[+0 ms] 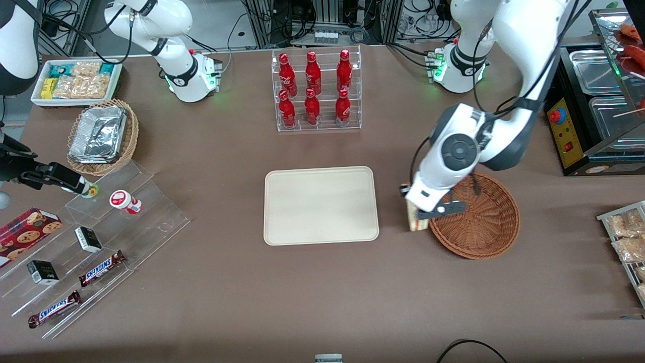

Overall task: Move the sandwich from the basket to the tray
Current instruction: 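Lift the sandwich and carry it with the left gripper over the tray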

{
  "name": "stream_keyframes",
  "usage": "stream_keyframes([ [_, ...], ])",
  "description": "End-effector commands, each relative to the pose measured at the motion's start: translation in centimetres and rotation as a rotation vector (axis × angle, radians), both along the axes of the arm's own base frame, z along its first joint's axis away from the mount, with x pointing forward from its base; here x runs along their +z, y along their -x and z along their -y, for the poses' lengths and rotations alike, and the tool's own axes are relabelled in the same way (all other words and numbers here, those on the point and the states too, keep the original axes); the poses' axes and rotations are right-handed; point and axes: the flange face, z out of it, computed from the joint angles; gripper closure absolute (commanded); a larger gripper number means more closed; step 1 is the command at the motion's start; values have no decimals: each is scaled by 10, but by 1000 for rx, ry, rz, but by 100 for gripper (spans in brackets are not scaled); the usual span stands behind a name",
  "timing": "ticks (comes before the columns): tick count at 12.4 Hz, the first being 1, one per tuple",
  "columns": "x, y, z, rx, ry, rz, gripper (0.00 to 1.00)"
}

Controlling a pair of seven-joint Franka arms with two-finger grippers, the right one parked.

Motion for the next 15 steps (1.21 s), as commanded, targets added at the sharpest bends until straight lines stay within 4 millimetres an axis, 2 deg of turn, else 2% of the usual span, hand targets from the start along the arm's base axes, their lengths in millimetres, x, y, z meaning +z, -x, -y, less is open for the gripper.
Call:
stream_keyframes([
  [1, -18, -9, 64, -6, 35, -9, 100],
  [3, -25, 5, 118, -24, 49, -7, 100],
  [8, -50, 33, 213, 28, 24, 40, 100],
  [12, -70, 42, 257, 69, 7, 87, 100],
  [15, -82, 48, 265, 64, -16, 81, 100],
])
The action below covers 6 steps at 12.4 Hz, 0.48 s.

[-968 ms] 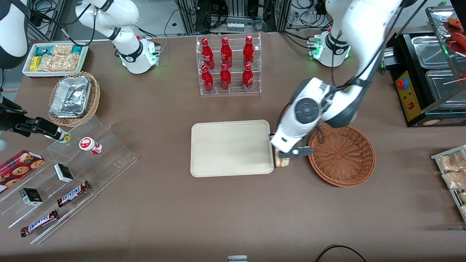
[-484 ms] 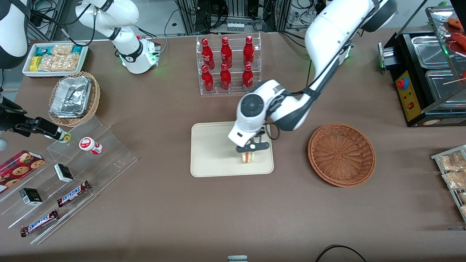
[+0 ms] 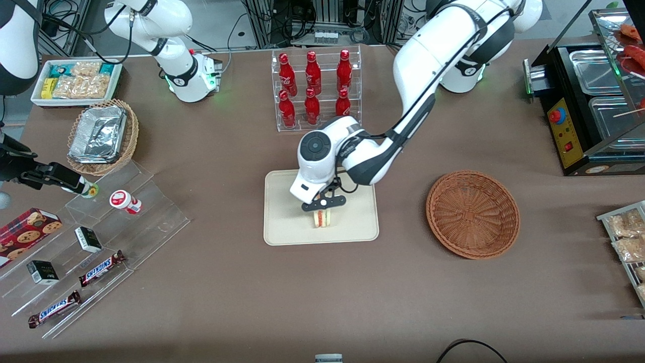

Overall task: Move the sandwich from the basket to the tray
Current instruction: 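Lower the sandwich onto the tray and open the left gripper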

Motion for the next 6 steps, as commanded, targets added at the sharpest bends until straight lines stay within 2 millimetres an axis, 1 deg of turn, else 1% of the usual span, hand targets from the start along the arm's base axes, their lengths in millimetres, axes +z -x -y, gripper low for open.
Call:
stream_keyframes([
  [1, -1, -4, 7, 16, -28, 17, 100],
  [6, -5, -3, 5, 16, -45, 1, 100],
])
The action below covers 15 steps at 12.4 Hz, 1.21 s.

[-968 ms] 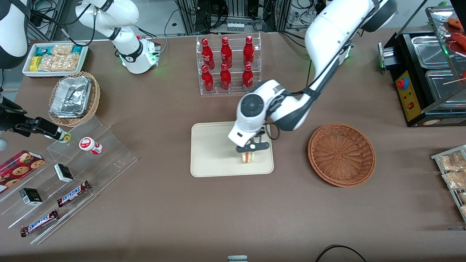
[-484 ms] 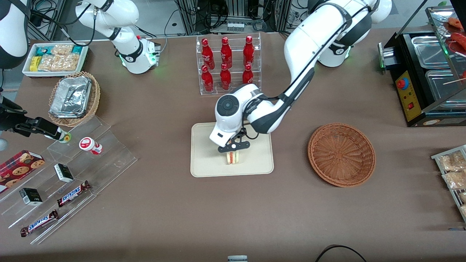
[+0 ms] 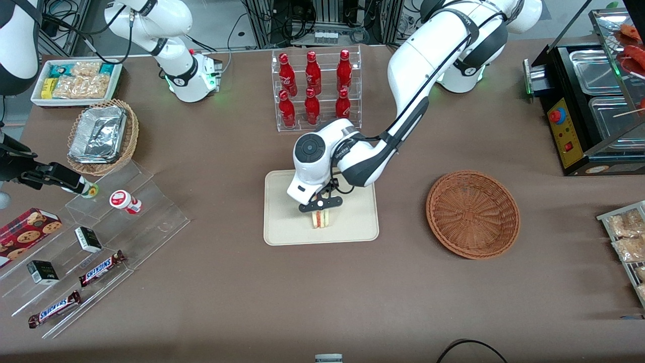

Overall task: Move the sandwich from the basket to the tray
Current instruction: 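Lower the sandwich onto the tray and open the left gripper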

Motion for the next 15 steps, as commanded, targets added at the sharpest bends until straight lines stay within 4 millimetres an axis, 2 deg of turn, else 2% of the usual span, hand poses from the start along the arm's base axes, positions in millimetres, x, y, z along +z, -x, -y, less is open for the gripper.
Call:
stream_keyframes([
  [1, 4, -2, 4, 14, -36, -1, 100],
  [3, 0, -1, 3, 17, -48, -12, 100],
  [5, -2, -3, 4, 24, -44, -12, 85],
  [6, -3, -3, 3, 29, -45, -14, 73],
  [7, -4, -4, 4, 29, -42, -12, 45],
  [8, -7, -3, 4, 31, -43, -14, 31],
  [9, -9, -4, 4, 39, -44, -16, 25],
  [10, -9, -5, 4, 41, -41, -14, 0],
  [12, -6, -4, 5, 43, -38, -13, 0],
  [15, 17, -9, 3, 47, -29, 1, 0],
])
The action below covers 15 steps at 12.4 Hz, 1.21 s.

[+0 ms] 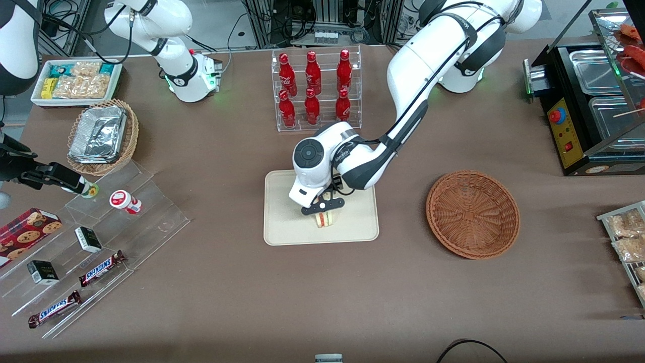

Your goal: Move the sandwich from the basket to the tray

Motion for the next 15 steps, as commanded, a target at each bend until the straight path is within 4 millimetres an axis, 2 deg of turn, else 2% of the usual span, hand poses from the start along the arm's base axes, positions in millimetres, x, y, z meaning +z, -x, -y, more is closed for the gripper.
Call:
stream_keyframes([
  [1, 27, -5, 0, 14, -15, 18, 0],
  [3, 63, -7, -5, 17, -16, 24, 0],
  [4, 87, -6, -5, 15, -11, 43, 0],
  [6, 117, -9, -14, 27, -7, 52, 0],
  [8, 141, -18, -28, 2, 14, 52, 0],
  [12, 169, -21, -60, -115, -88, 40, 0],
  [14, 180, -30, -102, -168, -112, 11, 0],
  [15, 195, -42, -129, -186, -98, 5, 0],
])
